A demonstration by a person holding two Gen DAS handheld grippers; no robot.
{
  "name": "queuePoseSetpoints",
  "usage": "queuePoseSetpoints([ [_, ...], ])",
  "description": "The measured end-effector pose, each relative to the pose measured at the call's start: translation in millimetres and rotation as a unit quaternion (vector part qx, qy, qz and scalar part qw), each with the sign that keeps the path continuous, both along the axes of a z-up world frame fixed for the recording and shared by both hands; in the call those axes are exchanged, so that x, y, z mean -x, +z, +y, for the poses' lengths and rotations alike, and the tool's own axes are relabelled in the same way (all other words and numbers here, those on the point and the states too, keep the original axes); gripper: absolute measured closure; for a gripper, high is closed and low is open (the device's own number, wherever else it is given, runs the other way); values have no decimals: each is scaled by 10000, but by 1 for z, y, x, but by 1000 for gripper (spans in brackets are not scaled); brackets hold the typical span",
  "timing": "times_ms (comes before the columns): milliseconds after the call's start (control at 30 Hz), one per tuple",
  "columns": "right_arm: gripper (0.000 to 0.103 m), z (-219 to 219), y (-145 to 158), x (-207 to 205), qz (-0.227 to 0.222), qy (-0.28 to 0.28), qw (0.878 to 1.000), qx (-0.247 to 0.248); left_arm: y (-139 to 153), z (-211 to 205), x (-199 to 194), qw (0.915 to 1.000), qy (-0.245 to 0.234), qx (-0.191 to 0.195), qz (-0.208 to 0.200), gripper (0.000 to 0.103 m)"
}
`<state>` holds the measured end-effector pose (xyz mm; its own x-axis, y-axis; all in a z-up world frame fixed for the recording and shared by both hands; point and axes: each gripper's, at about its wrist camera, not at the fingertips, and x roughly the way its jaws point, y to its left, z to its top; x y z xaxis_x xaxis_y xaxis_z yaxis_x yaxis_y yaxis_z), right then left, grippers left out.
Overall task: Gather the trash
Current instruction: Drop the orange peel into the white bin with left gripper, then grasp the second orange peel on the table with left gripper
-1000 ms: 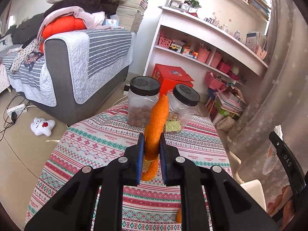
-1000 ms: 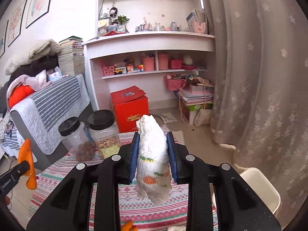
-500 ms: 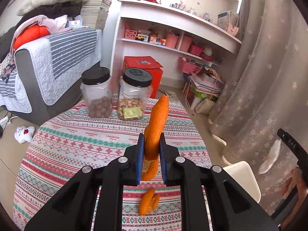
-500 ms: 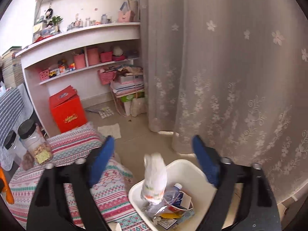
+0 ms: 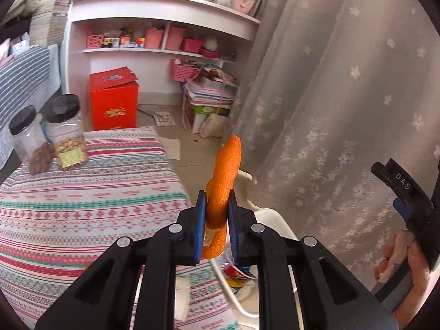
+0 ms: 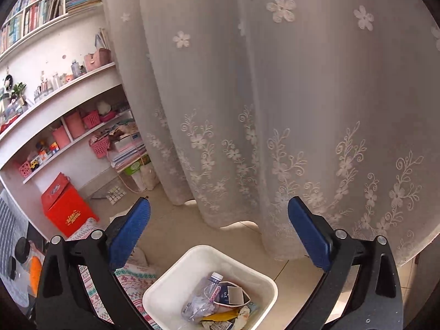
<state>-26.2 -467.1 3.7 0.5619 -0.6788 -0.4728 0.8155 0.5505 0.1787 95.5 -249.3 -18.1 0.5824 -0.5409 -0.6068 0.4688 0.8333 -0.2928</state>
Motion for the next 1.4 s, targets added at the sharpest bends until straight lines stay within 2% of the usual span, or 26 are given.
queuePoseSetpoints([
  [133,7,-13,1,11,-56,-163,9998,-41,-2,-52,3,9989,-369,83,273,86],
  [167,7,-17,1,14,-66,-207,9998,-47,-5,-65,1,9980,-503,53,390,80],
  [200,7,-19,1,16,-73,-240,9997,-60,-8,-79,0,9970,-583,-8,514,64],
  [233,7,-22,0,18,-70,-263,9996,-71,-11,-88,0,9963,-623,-40,597,56],
  [267,7,-24,0,19,-47,-278,9996,-71,-13,-93,1,9958,-659,-40,635,50],
  [333,7,-27,-1,19,38,-295,9996,-27,-15,-103,3,9946,-752,-75,706,48],
  [400,7,-27,-2,19,95,-315,9995,19,-13,-104,6,9954,-713,-119,625,35],
  [467,7,-25,-3,19,135,-307,9994,49,-8,-100,10,9972,-594,-189,408,26],
  [667,7,2,-4,5,364,-115,9986,365,9,-74,11,9980,-41,-567,-287,12],
  [800,7,27,-7,-11,578,204,9964,593,12,-51,11,9922,280,-993,-703,11],
  [933,7,53,-13,-29,813,577,9925,707,4,-23,3,9866,514,-1352,-756,11],
  [1200,7,114,-24,-60,1249,1408,9771,992,-25,42,-24,9781,960,-1817,-336,11],
  [1400,7,152,-34,-81,1530,1911,9632,1107,-59,84,-45,9660,1169,-2301,161,11],
])
